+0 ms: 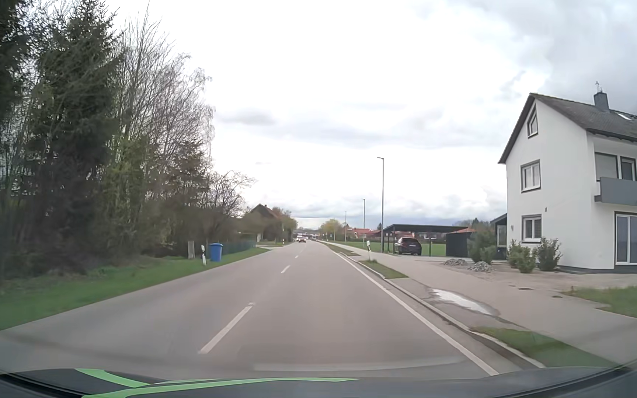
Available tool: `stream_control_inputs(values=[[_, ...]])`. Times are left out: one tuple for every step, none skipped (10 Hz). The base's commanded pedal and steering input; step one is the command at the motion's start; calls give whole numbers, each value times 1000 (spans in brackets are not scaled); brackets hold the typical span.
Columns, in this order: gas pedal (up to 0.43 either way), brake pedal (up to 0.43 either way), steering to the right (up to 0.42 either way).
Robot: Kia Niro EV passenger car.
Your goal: Follow the waypoints while adhering to traffic rules and regulations
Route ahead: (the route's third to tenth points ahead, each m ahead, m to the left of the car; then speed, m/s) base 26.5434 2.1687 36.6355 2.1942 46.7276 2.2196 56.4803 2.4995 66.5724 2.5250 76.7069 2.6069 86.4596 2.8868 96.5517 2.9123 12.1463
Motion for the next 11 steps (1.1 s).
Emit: stream_control_inputs(values=[[150,0,2],[138,0,1],[138,0,2],[138,0,1],[138,0,2],[138,0,2],[138,0,2],[138,0,2],[138,0,2],[150,0,2],[150,0,2]])
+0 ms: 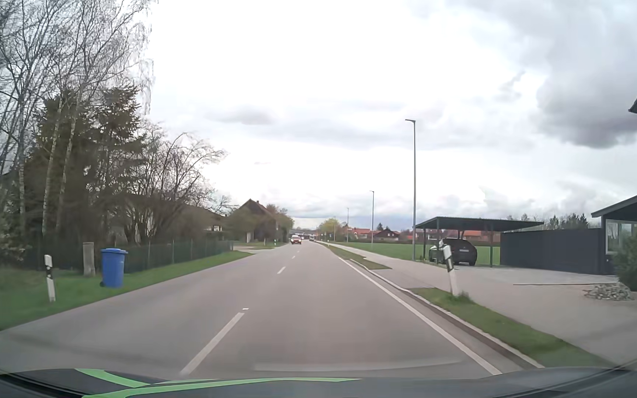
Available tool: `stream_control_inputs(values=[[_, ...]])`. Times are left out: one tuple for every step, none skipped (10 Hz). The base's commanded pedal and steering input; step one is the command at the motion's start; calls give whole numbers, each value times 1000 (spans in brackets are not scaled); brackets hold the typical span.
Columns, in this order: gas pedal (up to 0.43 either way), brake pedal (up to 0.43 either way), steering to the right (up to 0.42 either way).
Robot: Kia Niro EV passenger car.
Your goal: Follow the waypoints while adhering to traffic rules and regulations
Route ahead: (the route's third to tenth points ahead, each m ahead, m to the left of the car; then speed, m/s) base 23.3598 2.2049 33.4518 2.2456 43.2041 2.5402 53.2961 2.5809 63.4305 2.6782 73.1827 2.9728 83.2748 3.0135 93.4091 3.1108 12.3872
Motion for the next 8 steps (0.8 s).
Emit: stream_control_inputs(values=[[150,0,2],[150,0,2],[150,0,2],[150,0,2],[150,0,2],[157,0,2],[157,0,1],[157,0,-1]])
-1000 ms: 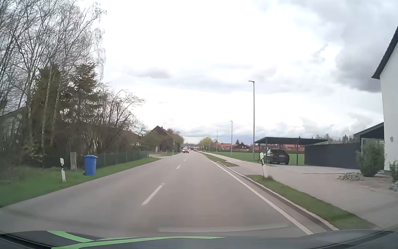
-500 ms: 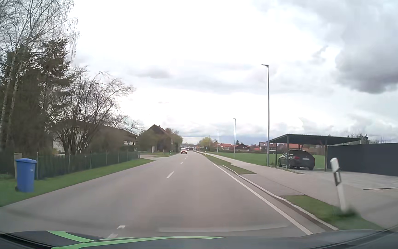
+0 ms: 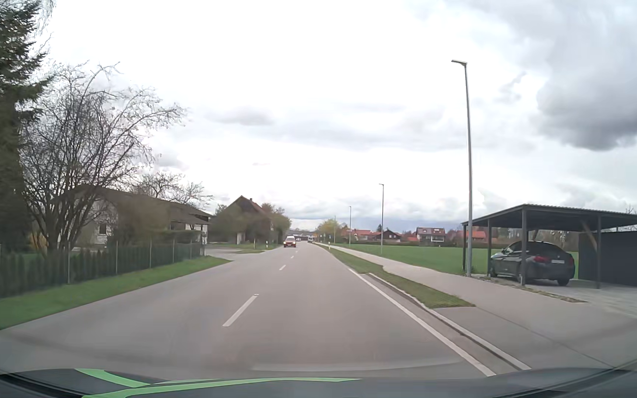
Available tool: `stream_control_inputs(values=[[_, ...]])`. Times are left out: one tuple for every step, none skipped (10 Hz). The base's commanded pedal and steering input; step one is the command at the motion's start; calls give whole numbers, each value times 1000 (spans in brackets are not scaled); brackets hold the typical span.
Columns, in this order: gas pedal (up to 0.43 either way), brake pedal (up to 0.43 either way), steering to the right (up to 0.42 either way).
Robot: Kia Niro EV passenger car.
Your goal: Follow the waypoints while adhering to traffic rules and regulations
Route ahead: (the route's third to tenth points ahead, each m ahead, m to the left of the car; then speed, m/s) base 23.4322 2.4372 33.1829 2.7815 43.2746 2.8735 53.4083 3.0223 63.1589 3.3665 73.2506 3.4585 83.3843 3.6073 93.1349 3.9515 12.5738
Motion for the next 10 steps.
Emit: stream_control_inputs(values=[[157,0,-1],[157,0,-1],[157,0,-1],[157,0,-1],[157,0,-1],[157,0,-1],[157,0,-1],[157,0,-1],[157,0,-1],[157,0,-1]])
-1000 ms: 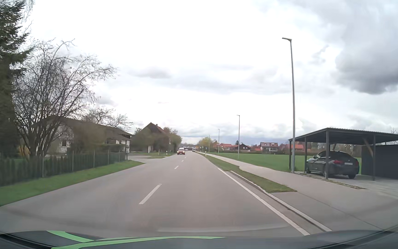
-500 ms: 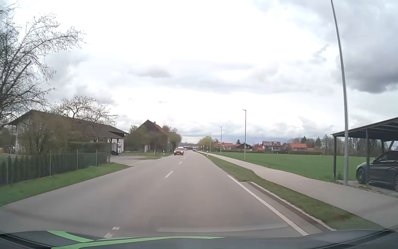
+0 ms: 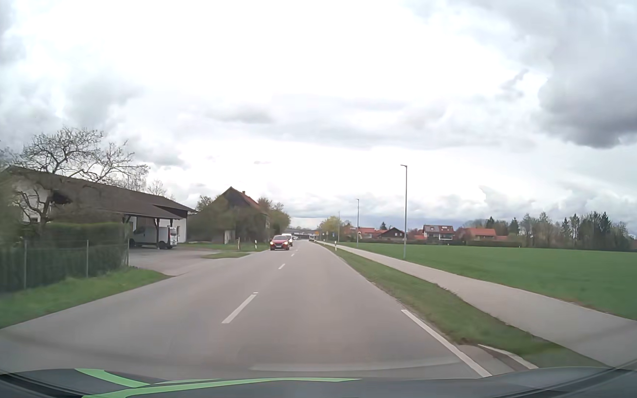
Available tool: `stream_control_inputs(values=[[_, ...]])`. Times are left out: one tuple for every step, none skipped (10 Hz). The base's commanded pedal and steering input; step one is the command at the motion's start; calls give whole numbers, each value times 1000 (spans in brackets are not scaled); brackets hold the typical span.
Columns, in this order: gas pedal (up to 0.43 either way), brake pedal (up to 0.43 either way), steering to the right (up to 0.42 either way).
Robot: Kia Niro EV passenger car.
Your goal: Follow the waypoints while adhering to traffic rules and regulations
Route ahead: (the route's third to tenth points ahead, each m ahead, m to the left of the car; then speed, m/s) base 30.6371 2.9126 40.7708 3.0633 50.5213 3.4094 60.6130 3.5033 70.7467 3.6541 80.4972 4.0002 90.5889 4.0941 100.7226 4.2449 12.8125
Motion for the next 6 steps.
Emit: stream_control_inputs(values=[[157,0,-1],[157,0,-1],[157,0,-1],[157,0,-1],[157,0,-1],[157,0,-1]])
